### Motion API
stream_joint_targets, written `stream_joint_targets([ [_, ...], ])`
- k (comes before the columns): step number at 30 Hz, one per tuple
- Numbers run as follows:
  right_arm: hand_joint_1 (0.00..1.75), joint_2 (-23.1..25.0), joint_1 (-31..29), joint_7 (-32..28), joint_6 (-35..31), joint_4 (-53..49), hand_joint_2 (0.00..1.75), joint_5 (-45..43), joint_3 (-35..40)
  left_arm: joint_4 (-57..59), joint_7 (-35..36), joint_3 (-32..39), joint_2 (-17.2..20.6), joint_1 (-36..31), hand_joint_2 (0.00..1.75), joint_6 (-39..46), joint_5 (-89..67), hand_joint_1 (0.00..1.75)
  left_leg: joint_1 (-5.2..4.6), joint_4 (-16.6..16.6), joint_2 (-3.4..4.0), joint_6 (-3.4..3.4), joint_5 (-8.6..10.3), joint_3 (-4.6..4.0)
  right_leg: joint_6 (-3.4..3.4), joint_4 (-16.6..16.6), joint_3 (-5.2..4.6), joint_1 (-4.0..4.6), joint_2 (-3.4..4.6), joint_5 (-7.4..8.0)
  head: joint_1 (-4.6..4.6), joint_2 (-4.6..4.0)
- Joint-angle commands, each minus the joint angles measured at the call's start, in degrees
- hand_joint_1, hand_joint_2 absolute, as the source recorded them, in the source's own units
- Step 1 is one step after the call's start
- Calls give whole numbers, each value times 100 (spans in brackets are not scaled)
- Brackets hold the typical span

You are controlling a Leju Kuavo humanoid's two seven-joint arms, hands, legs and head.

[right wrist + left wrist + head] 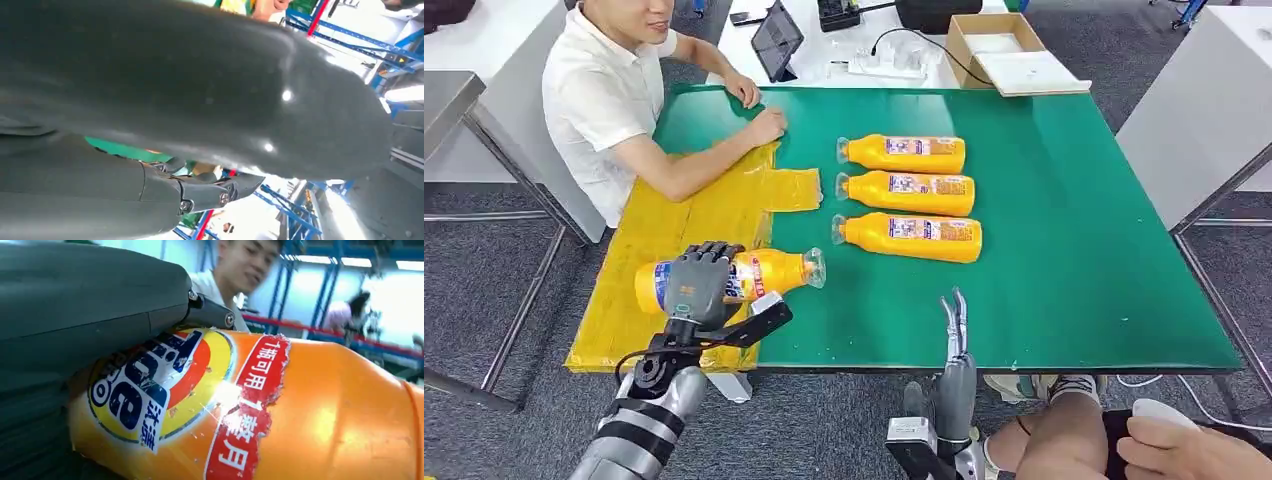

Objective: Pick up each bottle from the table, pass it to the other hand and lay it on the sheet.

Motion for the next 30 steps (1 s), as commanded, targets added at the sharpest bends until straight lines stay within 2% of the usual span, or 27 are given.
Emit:
stream_joint_targets([
  [1,0,-19,-224,-85,-169,212,0,8,-9,1395,240,-447,267,-1017,175,-562,-41,175,4,-5,2,-9,-5,16,-10,-4,17,6,-6,-7,0,0],
  [7,0,33,-424,-111,30,525,0,15,-25,2956,600,-619,329,-2059,175,-1128,-344,175,8,1,-7,-10,0,4,-11,-1,9,9,-12,-3,0,0],
  [16,0,15,-471,-180,-14,844,0,-43,-149,3640,362,-48,299,-2180,175,-1601,360,175,11,-7,14,-16,-9,31,-16,-9,32,13,5,-8,-2,0],
  [19,0,-25,-481,-184,-64,861,0,-41,-101,3705,371,3,286,-2201,175,-1535,420,175,8,-4,7,-10,-3,11,-8,-4,14,8,4,-4,0,0],
  [22,0,-51,-535,-184,-160,954,0,-128,-48,3756,124,279,241,-2212,175,-1830,864,175,7,-5,5,-12,-3,14,-10,-5,18,7,3,-3,0,0],
  [23,0,-53,-547,-184,-129,992,0,-169,-48,3757,84,340,236,-2205,175,-1875,959,140,5,-5,8,-10,-1,8,-8,-5,10,5,8,0,0,0],
  [24,0,-73,-568,-184,-129,1048,0,-179,-34,3753,-66,471,224,-2189,175,-2003,1184,89,8,-4,15,-14,-5,20,-13,-6,23,9,11,-3,0,0],
  [26,0,-102,-597,-184,-82,1121,0,-230,-12,3733,-369,705,206,-2161,175,-2270,1602,30,9,-6,17,-16,-5,24,-15,-8,26,10,11,-2,0,0],
  [27,0,-121,-607,-184,-97,1147,0,-228,13,3724,-481,753,208,-2151,175,-2377,1722,7,7,-7,12,-13,-2,18,-12,-7,20,7,8,-1,0,0],
  [30,0,-136,-616,-184,-88,1158,0,-259,33,3706,-592,845,203,-2141,175,-2489,1896,5,7,-8,7,-14,-3,24,-13,-10,27,8,5,-2,0,0],
])
